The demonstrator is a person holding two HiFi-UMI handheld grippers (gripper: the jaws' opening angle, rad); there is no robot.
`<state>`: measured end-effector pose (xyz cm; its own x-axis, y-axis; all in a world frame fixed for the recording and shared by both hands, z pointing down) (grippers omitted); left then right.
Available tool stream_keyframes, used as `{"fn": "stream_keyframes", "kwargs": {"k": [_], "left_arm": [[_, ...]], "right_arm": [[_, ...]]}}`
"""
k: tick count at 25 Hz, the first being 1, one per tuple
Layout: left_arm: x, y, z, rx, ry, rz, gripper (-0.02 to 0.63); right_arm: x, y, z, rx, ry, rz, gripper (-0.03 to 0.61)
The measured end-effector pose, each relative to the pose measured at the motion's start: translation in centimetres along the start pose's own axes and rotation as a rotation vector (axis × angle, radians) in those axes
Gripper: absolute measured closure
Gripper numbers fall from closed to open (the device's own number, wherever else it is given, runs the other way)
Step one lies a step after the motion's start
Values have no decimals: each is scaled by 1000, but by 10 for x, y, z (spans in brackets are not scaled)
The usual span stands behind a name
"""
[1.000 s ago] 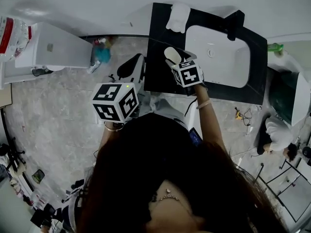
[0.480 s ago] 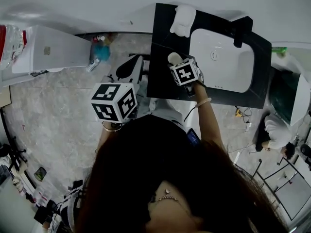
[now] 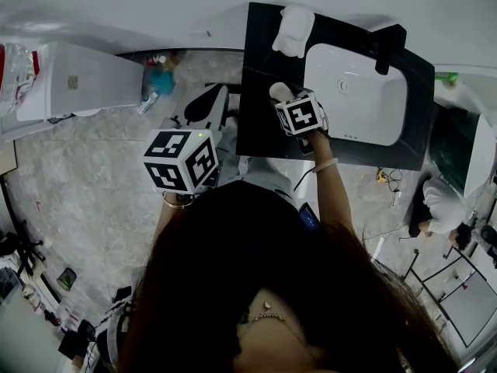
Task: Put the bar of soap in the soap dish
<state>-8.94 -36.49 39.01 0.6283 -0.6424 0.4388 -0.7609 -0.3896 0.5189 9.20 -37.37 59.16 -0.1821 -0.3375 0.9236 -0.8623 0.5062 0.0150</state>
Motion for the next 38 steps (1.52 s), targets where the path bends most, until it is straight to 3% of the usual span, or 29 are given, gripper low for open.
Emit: {"fn": "stream_keyframes", "kwargs": {"k": [11, 16, 21, 28, 33, 38], "left_arm": [[7, -2, 5, 6, 10, -33, 617], [8, -2, 5, 9, 18, -41, 617], [10, -2, 5, 6, 24, -50, 617], [10, -1, 4, -1, 29, -61, 617], [9, -1, 6, -1, 20, -62, 617], [8, 1, 9, -3, 15, -65, 617]], "right_arm": [[-6, -6, 1, 120, -35, 35, 299], [-2, -4, -4, 107, -5, 28, 299], [5, 4, -6, -49, 57, -44, 299], [2, 4, -1, -46, 59, -28, 298], [-3, 0, 0, 1, 41, -35, 299], [-13, -5, 14, 137, -45, 18, 299]]}}
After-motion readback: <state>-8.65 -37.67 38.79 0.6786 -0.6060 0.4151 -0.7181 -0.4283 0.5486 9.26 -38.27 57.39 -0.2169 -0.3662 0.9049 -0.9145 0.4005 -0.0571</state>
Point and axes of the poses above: the fingertips, and each gripper's own axes: x forward along the fingers, y to its left, z out of its top, the point moved 4 cm from there along -x, backward along the fingers, and after that the axes turned 8 degrees about -z, right-handed, at the moved point
